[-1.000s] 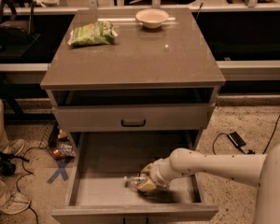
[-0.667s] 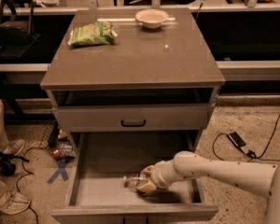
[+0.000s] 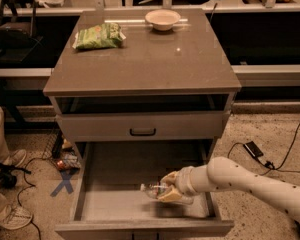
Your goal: Pick water bottle from middle drawer and place on counter
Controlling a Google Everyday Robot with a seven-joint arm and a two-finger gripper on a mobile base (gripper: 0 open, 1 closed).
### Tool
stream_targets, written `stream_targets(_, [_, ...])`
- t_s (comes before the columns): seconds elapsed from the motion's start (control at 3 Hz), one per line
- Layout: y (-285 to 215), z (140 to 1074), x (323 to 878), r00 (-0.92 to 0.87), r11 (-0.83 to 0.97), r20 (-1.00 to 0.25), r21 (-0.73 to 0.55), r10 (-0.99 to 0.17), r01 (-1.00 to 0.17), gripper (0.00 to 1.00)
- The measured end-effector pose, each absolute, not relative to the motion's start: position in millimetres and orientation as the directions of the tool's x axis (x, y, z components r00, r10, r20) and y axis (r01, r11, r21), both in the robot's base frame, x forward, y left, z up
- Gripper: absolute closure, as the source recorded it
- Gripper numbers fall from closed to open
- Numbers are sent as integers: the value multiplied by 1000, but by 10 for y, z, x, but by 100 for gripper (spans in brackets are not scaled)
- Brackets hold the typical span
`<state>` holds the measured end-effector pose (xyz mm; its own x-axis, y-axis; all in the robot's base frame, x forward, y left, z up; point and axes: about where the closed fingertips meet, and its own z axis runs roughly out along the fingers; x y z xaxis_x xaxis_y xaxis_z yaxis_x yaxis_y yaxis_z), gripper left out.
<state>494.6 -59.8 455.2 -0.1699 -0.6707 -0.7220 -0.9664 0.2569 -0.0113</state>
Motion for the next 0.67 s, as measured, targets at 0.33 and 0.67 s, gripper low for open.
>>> stream_targets(0.33, [-948, 5174, 4974, -112, 263, -692, -116, -714, -958, 100])
stream_targets(0.67, [-1324, 5974, 5017, -27, 236, -635, -247, -772, -940, 100])
